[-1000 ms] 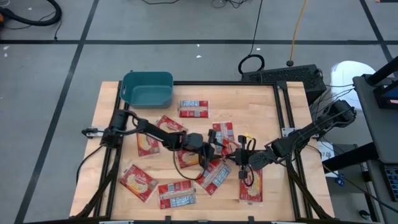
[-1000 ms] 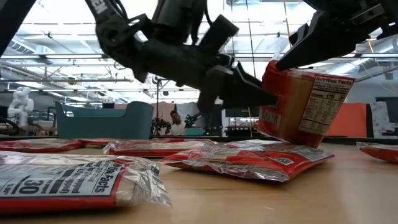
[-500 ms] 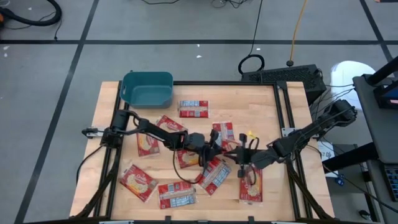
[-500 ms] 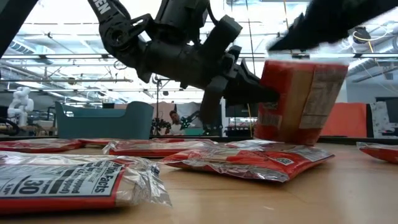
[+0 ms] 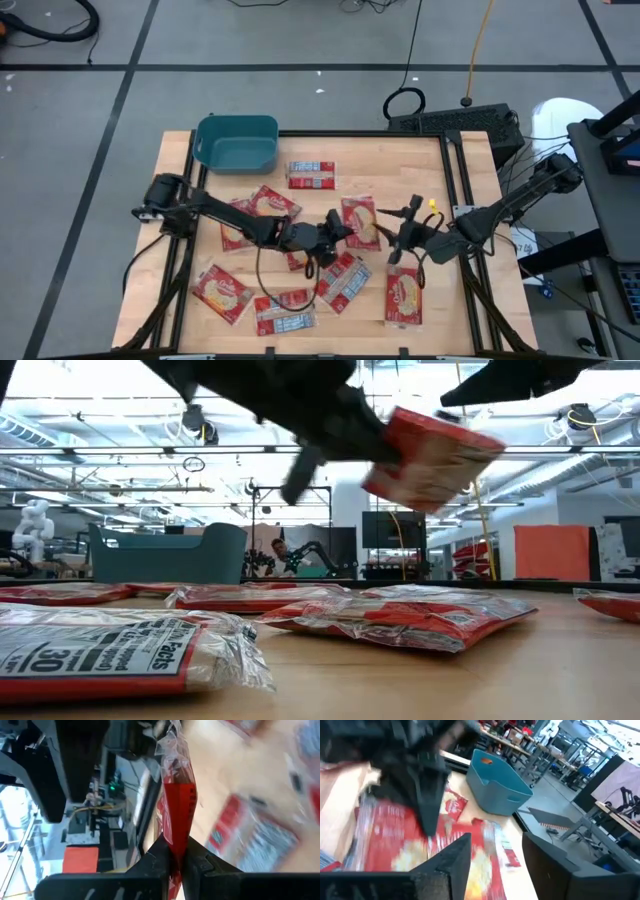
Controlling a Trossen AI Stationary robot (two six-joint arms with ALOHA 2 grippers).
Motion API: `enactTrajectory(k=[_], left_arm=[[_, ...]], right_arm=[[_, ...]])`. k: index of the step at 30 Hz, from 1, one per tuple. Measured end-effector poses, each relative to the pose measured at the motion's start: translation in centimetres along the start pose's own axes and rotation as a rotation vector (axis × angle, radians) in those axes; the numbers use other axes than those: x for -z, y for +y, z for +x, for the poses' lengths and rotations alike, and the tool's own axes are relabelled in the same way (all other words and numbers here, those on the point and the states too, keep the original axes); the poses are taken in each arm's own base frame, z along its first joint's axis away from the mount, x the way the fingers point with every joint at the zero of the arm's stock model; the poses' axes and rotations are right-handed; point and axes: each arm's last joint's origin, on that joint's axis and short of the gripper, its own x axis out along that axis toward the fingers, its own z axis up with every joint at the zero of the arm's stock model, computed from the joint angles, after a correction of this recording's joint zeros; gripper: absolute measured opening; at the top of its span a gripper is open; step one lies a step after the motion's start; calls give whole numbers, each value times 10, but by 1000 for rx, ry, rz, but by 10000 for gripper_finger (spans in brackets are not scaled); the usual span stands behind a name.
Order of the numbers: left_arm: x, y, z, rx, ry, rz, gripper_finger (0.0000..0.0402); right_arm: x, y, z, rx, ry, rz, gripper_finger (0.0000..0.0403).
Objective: Sort popcorn bags into baskets
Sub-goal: Put the red popcorn bag into the blue bin
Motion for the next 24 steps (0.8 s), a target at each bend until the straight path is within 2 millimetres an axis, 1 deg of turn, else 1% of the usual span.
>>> enactTrajectory(k=[3, 6, 8, 10, 12, 15, 18, 21, 24], left_arm=[[-3, 4, -15, 18, 89, 95, 26], [-7, 7, -30, 40, 157, 160, 21], [-8, 6, -41, 92, 173, 175, 19], [-11, 4, -48, 116, 176, 157, 19], [-14, 2, -59, 142, 206, 163, 20], [-24, 3, -75, 128, 218, 170, 23], [-37, 1, -93, 118, 187, 185, 21], [-48, 4, -114, 88, 167, 196, 22], [-55, 7, -128, 66, 141, 225, 28]], right_arm=[[9, 2, 2, -1, 9, 34, 175], [20, 3, 5, 7, 7, 130, 174], [27, 6, 6, 2, -11, 190, 173], [31, 8, 7, -23, -61, 270, 172], [33, 10, 8, -63, -131, 372, 172], [35, 12, 12, -110, -236, 510, 172], [35, 15, 21, -121, -290, 689, 172], [36, 23, 35, -155, -282, 831, 172], [43, 28, 50, -171, -264, 1010, 174]])
